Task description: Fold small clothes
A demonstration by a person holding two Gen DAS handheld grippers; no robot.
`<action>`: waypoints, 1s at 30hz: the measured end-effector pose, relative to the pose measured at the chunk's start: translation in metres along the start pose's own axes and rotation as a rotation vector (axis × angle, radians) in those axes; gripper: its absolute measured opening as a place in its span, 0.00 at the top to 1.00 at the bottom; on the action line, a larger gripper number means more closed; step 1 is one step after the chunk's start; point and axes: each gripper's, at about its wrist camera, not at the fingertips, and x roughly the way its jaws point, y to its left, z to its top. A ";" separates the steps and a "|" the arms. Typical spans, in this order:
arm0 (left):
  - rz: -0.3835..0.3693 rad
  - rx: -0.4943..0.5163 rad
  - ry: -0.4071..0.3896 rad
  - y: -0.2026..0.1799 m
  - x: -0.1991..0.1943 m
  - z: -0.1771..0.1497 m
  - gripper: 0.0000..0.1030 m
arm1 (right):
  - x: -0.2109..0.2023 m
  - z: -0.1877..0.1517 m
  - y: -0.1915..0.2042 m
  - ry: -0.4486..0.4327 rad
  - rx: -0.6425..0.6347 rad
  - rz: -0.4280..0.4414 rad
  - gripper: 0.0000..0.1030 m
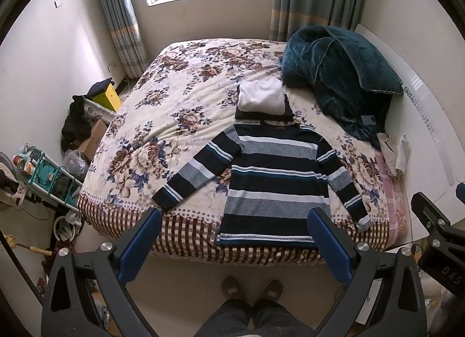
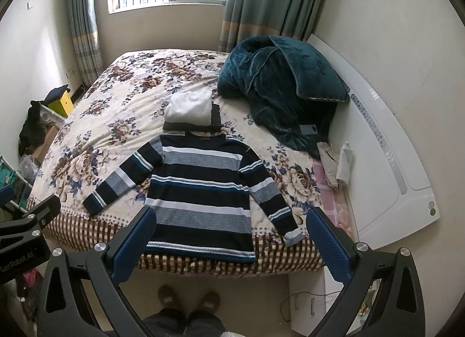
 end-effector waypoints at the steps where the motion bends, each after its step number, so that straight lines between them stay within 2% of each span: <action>1: 0.002 0.001 -0.002 -0.001 0.000 0.000 0.01 | 0.000 0.001 0.001 -0.001 0.000 -0.001 0.00; 7: 0.003 0.002 -0.007 0.001 -0.008 0.012 0.01 | -0.009 0.007 0.006 -0.003 -0.009 0.005 0.00; 30: 0.001 0.000 -0.022 -0.011 -0.014 0.011 0.01 | -0.015 0.009 0.008 -0.011 -0.007 0.004 0.00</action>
